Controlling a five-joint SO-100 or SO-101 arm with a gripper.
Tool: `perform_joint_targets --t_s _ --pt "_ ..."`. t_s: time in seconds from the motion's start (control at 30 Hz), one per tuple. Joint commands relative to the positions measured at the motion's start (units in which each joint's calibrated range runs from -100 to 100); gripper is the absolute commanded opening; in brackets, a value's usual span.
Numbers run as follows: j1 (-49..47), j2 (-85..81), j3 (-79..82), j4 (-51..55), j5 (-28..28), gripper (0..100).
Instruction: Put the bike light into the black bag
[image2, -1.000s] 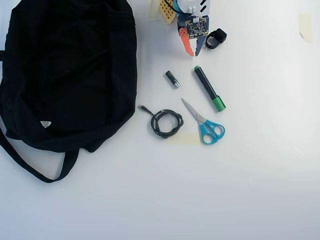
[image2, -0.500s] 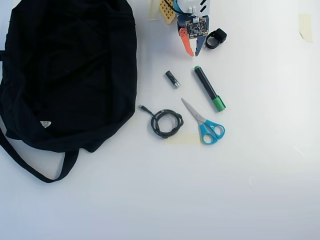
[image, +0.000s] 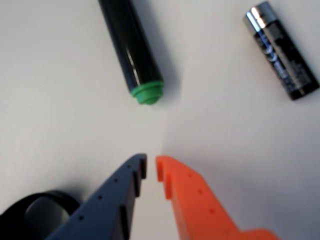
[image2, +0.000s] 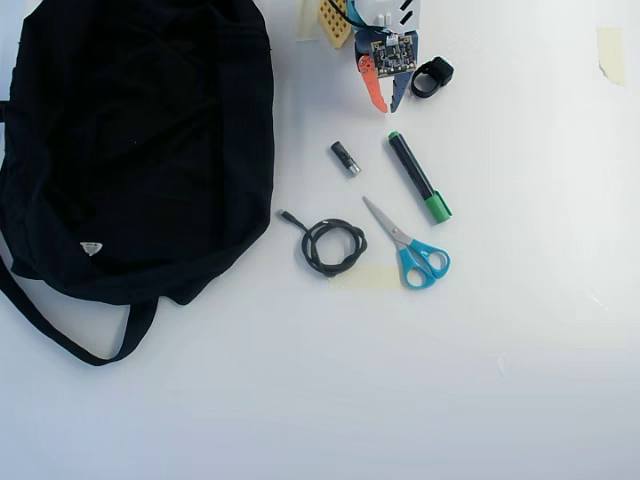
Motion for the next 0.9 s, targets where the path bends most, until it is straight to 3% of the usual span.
perform_joint_targets --t_s 0.0,0.87 --pt "-0.2 -0.7 1.1 0.5 0.2 2" --pt "-0.3 -0.7 1.1 0.5 0.1 2"
